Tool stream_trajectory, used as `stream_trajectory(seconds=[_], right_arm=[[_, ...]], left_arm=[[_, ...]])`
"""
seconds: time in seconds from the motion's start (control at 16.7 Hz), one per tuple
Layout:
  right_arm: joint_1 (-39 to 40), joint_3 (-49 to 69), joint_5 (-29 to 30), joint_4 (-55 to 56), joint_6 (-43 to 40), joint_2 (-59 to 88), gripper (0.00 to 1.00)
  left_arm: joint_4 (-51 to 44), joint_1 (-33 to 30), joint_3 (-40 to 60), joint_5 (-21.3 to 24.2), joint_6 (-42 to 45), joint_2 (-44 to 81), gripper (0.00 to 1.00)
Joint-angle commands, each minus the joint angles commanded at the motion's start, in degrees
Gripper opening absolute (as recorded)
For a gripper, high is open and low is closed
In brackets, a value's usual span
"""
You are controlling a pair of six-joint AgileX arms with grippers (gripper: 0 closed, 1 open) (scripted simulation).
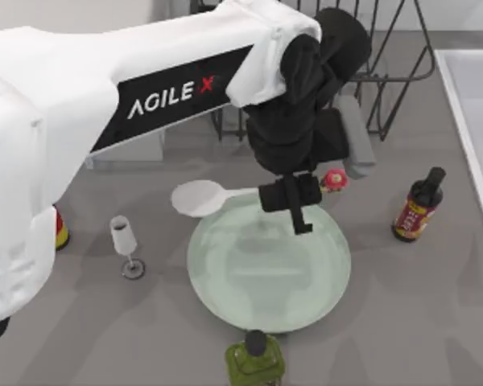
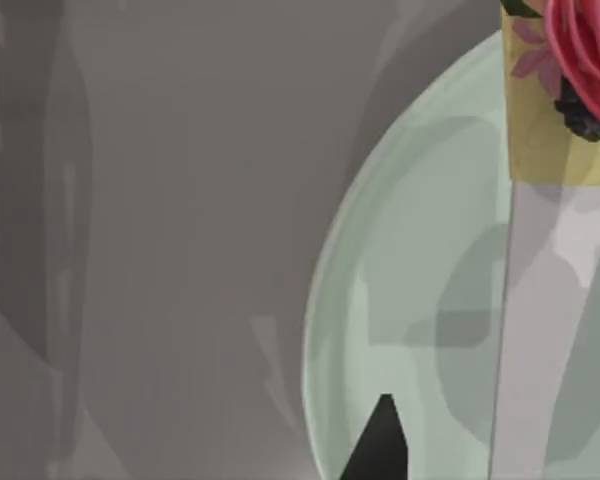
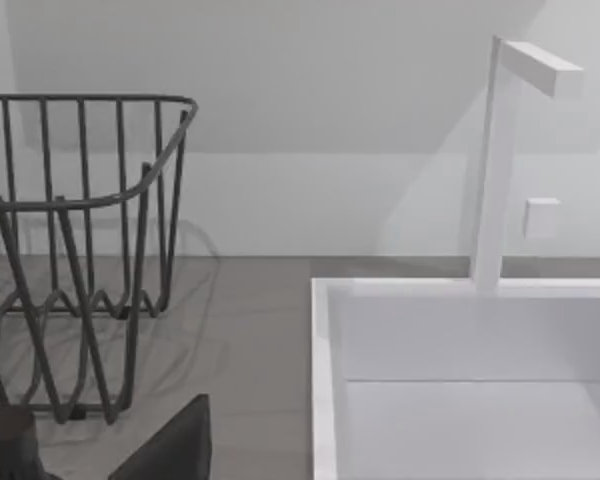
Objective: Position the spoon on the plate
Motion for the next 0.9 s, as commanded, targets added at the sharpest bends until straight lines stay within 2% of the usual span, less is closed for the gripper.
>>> stream_trajectory(seconds=[0.3, 0.9], right_arm=[[0.0, 0.0, 0.0, 0.0, 0.0, 0.0, 1.0], [0.0, 0.0, 0.0, 0.0, 0.0, 0.0, 1.0]], left_arm=[[3.2, 0.0, -1.4, -0.2, -1.0, -0.8, 0.0], [-0.2, -1.2, -3.8, 4.9, 3.3, 1.2, 0.0]])
